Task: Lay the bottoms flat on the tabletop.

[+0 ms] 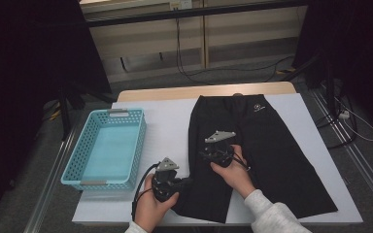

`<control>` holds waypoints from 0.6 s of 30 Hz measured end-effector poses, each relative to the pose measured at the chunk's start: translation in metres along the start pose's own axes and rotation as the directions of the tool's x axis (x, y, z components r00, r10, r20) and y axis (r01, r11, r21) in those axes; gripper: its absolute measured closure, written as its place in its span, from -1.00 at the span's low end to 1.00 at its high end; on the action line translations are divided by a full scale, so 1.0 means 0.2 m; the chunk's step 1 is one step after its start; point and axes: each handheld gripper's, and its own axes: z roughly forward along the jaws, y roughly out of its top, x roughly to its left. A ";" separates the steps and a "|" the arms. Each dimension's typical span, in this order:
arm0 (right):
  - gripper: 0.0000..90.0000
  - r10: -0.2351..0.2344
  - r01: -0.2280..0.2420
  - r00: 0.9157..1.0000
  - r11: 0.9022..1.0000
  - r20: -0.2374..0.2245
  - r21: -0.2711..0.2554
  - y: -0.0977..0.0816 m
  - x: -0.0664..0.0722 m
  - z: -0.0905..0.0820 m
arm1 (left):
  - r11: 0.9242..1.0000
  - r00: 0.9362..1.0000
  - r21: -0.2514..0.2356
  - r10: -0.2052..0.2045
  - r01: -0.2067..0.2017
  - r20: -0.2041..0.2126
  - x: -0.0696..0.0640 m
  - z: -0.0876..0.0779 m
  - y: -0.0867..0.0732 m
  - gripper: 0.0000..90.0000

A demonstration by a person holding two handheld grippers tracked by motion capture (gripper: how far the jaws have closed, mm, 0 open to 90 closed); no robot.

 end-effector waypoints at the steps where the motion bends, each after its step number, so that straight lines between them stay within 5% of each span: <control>1: 0.27 0.004 -0.004 1.000 1.000 -0.001 -0.013 0.00 0.00 0.00 | 1.000 1.000 -0.001 0.001 -0.001 0.001 0.00 0.00 0.00 0.97; 6: -0.34 0.006 -0.008 0.999 0.999 -0.041 -0.042 0.04 0.03 0.00 | 1.000 1.000 -0.002 0.002 -0.002 0.003 0.00 0.01 0.00 0.97; 12: -0.64 0.003 -0.004 0.994 1.000 -0.105 -0.007 0.05 0.10 0.07 | 1.000 1.000 -0.014 -0.006 0.006 0.007 -0.01 0.01 0.00 0.97; 15: -0.57 -0.026 0.030 0.996 0.999 -0.089 0.040 0.03 0.10 0.13 | 1.000 1.000 -0.011 -0.007 0.007 0.011 -0.01 0.02 0.00 0.97; 18: -0.20 -0.059 0.059 0.998 0.998 0.009 0.038 0.03 0.08 0.13 | 1.000 1.000 -0.006 -0.010 0.010 0.016 -0.01 0.02 0.00 0.97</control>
